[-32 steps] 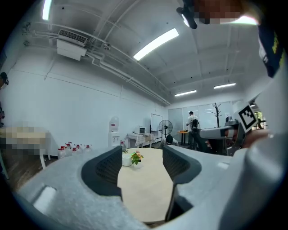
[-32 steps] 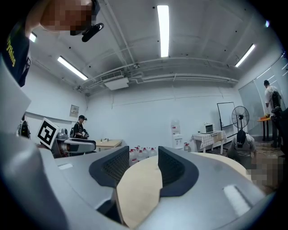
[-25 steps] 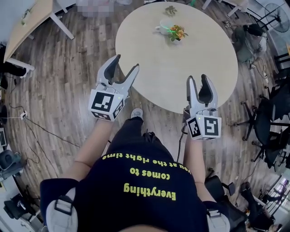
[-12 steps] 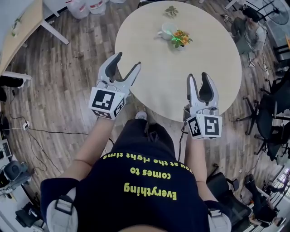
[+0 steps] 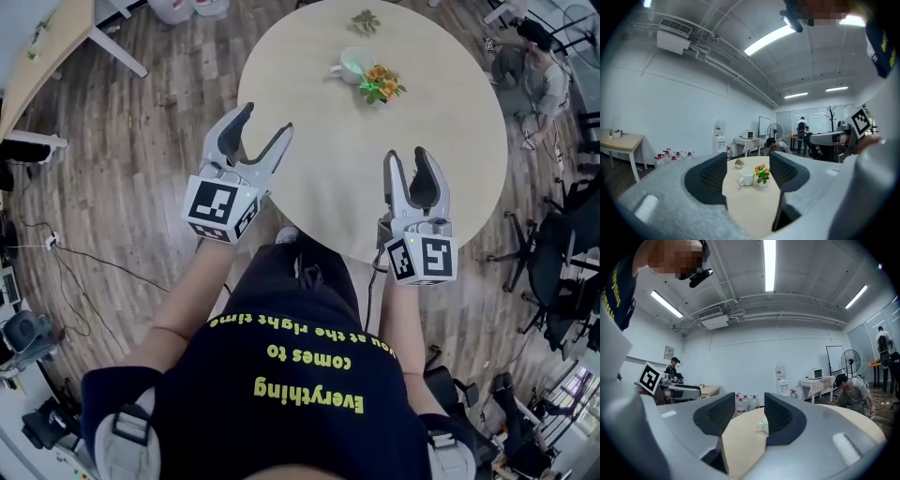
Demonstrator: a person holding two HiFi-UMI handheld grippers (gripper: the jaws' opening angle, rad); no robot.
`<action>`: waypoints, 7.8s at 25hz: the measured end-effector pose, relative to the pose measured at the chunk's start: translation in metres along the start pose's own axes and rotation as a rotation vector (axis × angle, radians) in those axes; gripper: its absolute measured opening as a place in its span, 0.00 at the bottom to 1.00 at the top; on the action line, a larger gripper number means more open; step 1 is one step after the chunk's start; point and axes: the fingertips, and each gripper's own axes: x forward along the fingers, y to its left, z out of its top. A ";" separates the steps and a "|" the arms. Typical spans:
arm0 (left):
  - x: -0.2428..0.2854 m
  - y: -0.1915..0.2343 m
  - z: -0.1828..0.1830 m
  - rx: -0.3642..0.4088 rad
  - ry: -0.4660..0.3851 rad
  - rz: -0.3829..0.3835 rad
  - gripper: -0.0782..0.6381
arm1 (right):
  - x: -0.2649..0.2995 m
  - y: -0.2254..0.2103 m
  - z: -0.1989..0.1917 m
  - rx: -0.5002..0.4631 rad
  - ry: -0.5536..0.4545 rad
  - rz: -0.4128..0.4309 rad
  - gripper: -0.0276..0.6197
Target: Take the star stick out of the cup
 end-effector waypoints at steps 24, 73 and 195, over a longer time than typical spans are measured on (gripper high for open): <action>0.077 -0.017 0.005 -0.031 0.007 0.087 0.50 | 0.045 -0.090 -0.002 0.060 0.008 0.074 0.35; 0.181 0.060 -0.081 -0.092 0.167 -0.083 0.22 | 0.197 -0.089 -0.130 0.176 0.283 -0.028 0.37; 0.077 0.004 0.036 0.048 -0.080 -0.056 0.11 | 0.037 -0.071 0.053 -0.073 -0.158 -0.139 0.09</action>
